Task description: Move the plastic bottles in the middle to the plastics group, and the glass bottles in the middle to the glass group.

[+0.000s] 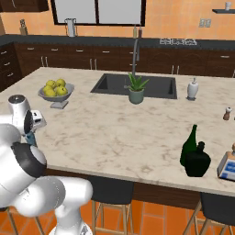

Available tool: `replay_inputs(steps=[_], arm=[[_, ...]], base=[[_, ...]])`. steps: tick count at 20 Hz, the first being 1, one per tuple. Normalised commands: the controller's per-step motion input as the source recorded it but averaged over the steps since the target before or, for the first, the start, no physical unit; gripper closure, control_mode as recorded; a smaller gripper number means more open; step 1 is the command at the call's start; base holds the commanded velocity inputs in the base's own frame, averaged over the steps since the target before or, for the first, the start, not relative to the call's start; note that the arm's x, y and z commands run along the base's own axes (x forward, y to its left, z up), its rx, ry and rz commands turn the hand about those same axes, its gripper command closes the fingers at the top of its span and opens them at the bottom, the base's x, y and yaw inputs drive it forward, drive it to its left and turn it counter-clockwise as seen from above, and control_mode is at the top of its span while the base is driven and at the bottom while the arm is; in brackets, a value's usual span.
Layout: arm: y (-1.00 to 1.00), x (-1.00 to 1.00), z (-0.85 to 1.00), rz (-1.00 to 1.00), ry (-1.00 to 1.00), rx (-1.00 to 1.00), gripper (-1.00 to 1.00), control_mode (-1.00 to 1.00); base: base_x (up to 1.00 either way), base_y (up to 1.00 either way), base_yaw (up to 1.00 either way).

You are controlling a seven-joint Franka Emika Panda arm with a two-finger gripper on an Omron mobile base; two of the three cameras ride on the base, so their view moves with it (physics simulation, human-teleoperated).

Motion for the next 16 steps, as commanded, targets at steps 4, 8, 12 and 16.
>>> replay_inputs(steps=[4, 8, 12, 16], arm=[[0.0, 0.11, -0.14, 0.0, 0.0, 0.0, 1.0, -1.0], [0.0, 0.25, -0.09, 0.0, 0.0, 0.0, 1.0, -1.0], [0.02, 0.26, -0.02, 0.0, 0.01, 0.0, 1.0, -1.0], [0.03, 0.3, 0.0, 0.0, 0.04, 0.0, 1.0, -1.0]], base=[[0.0, 0.0, 0.0], [0.0, 0.0, 0.0], [0.0, 0.0, 0.0], [0.0, 0.0, 0.0]])
